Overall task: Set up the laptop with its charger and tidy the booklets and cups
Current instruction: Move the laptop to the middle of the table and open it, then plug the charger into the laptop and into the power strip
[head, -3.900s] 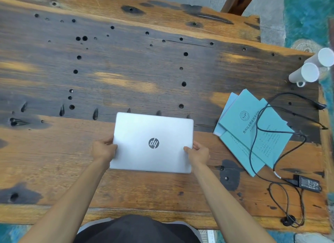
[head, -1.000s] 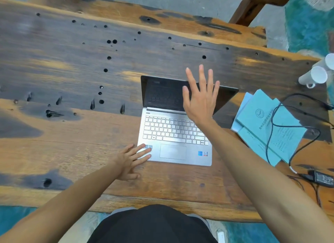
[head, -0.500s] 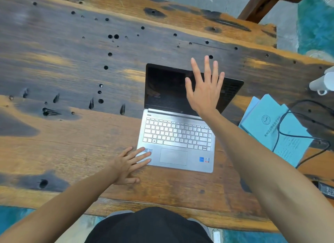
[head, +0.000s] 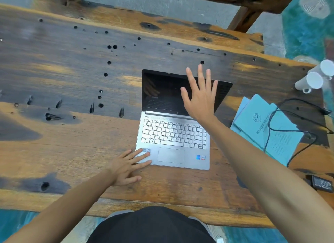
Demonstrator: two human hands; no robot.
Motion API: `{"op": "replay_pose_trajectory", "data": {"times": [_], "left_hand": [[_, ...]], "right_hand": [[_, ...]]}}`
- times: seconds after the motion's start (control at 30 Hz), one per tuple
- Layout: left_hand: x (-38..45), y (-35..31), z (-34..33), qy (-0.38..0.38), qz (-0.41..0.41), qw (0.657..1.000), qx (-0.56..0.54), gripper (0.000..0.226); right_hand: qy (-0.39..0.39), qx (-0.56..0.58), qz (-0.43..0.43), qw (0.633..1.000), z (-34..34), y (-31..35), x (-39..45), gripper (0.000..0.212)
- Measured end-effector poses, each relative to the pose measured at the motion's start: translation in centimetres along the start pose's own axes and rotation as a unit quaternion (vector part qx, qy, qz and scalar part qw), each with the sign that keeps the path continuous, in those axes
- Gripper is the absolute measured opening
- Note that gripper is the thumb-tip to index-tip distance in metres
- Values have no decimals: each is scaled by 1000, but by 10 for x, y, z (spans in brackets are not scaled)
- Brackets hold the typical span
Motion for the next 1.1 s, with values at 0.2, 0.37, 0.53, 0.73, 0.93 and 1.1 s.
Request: {"op": "replay_pose_trajectory", "data": {"times": [0.2,0.37,0.53,0.73,0.93,1.1], "left_hand": [[-1,-5,26,-58,28,998,-22,70],[14,-18,54,-92,56,992,-60,70],[52,-50,89,-122,11,989,-83,71],[114,-113,123,-143,-46,984,-100,71],[201,-175,136,-153,-71,981,-100,72],[294,-226,146,-158,-42,980,-112,70]], "right_hand": [[9,1,-8,1000,37,-6,-57,64],[17,-11,-44,999,70,-23,-116,63],[19,-48,-92,994,101,-48,-163,64],[-4,-42,-191,981,152,-112,-209,63],[-23,-22,-272,962,190,-223,-240,61],[-27,-4,-308,951,208,-332,-254,59]]}}
Point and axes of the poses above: each hand's wrist, its own x-axis towards the middle knuckle, its own z-axis out of the back of the hand, y = z × x, the point moved 7 cm from there along x, towards the middle knuckle, and after that the axes turned 15 degrees about -y, right-handed, at the moved point
